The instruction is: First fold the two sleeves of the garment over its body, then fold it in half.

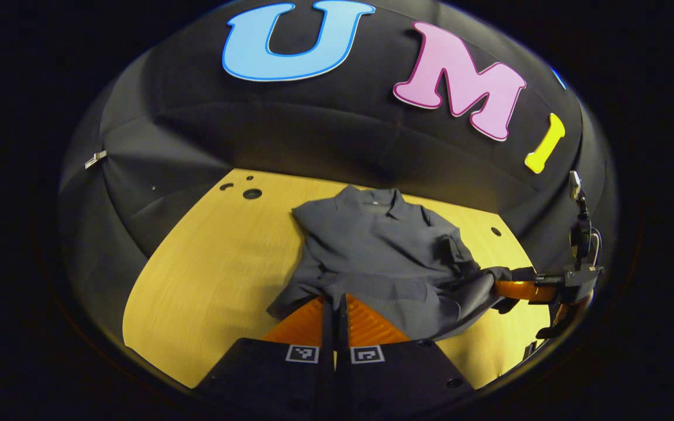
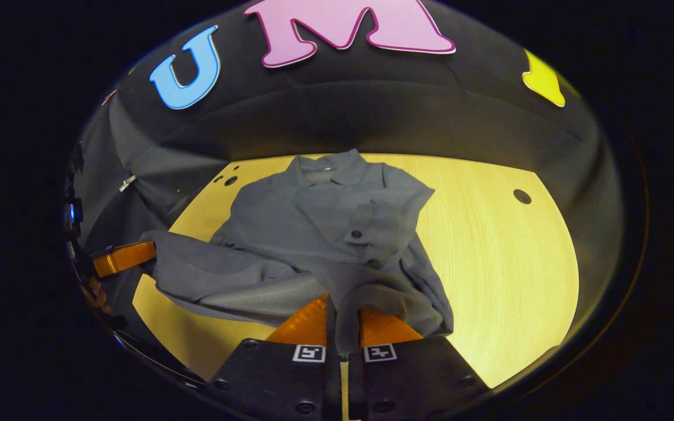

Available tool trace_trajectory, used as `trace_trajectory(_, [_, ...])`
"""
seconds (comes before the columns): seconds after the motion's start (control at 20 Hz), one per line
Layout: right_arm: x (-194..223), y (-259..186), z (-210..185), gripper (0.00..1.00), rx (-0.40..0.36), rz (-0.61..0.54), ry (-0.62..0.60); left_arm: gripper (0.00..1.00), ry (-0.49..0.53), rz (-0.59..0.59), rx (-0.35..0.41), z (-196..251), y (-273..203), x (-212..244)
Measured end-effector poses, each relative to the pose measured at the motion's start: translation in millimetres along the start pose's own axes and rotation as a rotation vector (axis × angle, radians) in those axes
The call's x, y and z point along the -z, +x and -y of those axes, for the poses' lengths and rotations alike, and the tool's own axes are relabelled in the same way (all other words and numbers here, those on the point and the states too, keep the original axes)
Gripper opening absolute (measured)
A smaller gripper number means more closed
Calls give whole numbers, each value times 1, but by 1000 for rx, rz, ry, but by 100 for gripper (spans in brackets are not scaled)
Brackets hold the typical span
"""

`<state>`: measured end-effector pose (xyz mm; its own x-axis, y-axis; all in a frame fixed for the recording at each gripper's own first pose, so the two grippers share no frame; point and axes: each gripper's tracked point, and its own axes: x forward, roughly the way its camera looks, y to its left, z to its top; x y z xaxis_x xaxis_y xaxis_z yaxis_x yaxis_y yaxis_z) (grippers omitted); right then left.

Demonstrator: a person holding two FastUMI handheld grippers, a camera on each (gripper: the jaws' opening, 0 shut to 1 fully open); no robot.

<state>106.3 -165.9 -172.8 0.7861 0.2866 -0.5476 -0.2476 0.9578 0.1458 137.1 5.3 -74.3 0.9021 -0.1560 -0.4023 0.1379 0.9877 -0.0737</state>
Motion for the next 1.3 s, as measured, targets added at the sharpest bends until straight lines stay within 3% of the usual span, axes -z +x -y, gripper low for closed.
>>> trace_trajectory(0.1, [-17,9,3,9,9,26,-2,2,-3,26,7,5,13,-19])
trace_trajectory(0.4, [-82,40,3,9,6,127,-15,5,33,109,26,15,63,-77])
trace_trajectory(0.85, [-160,105,24,9,27,213,-6,6,44,191,0,3,151,-141])
trace_trajectory(1.05, [-171,145,33,9,25,206,1,5,84,202,16,-5,202,-145])
trace_trajectory(1.3, [-175,183,42,9,41,202,-19,5,11,202,16,-16,241,-140])
